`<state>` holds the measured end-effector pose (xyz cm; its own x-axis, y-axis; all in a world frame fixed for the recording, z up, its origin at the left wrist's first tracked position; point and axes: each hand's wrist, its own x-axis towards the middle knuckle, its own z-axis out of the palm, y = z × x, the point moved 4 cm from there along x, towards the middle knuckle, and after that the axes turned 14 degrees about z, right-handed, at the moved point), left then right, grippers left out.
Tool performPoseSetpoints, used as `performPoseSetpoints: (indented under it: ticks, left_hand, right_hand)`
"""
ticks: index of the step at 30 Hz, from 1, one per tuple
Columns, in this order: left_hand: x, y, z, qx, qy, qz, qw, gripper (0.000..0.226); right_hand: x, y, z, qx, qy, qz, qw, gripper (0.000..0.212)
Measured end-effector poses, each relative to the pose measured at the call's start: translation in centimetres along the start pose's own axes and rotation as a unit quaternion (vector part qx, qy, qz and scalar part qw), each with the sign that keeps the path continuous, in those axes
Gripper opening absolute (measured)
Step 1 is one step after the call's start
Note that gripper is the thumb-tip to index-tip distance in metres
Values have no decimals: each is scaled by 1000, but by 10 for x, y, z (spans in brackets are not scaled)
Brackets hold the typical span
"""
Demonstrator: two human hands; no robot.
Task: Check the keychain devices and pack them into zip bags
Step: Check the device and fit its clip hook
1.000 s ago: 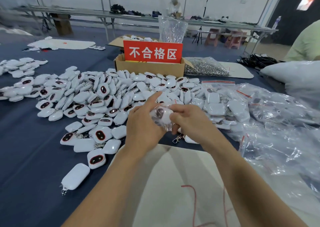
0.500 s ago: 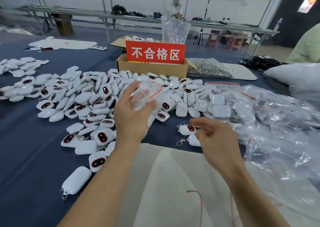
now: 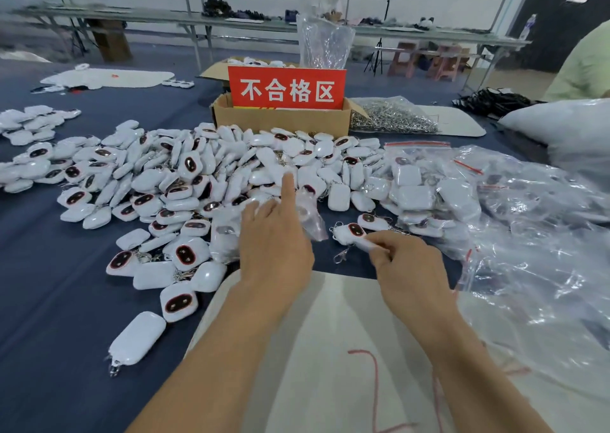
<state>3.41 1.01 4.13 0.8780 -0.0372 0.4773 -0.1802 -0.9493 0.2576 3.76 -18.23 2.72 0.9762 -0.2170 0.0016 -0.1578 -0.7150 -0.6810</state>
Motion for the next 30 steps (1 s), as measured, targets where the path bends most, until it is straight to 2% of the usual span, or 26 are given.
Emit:
performPoseSetpoints:
  ticks: [1,3,5,6,8,9,11,13,15,17,20,23,30]
  left_hand:
    - [-1,-1,8,-21,-43,-6,999,105]
    - [-2,1,10,-33,-68,18,997,105]
    - [-2,16,3,-35,-9,80,996,96]
    - [-4,27,-1,-75,24,106,991,85]
    - [-7,47,0,-174,44,143,973,63]
    - [-9,53,3,-200,34,154,967,55]
    - [-11,58,9,-214,2,167,963,45]
    - [-8,53,12,-220,-11,144,965,30]
    - [-5,44,14,-289,-18,75,954,18]
    - [-3,39,18,-392,-38,0,919,16]
    - [-3,39,23,-457,-57,-50,886,17]
    - [-1,37,28,-484,-71,-69,870,17]
    - [-1,34,30,-491,-83,-76,864,16]
  right_hand:
    - [0,1,-4,38,-4,16,999,32]
    - [0,3,-9,143,-19,32,989,40]
    - [-1,4,-13,226,-50,51,972,37]
    - [-1,3,-13,253,-66,58,963,32]
    - [-3,-3,-14,280,-84,59,954,15]
    - [-4,-4,-13,286,-90,57,952,16]
    - [-3,-2,-15,250,-73,52,964,38]
    - [0,0,-18,240,-65,47,967,41]
    - [4,0,-16,344,-119,60,930,36]
    - [6,-1,-13,410,-164,69,895,27]
    - [7,1,-6,349,-171,74,919,14]
    - [8,3,-5,318,-156,74,932,20]
    - [11,6,0,318,-171,96,928,16]
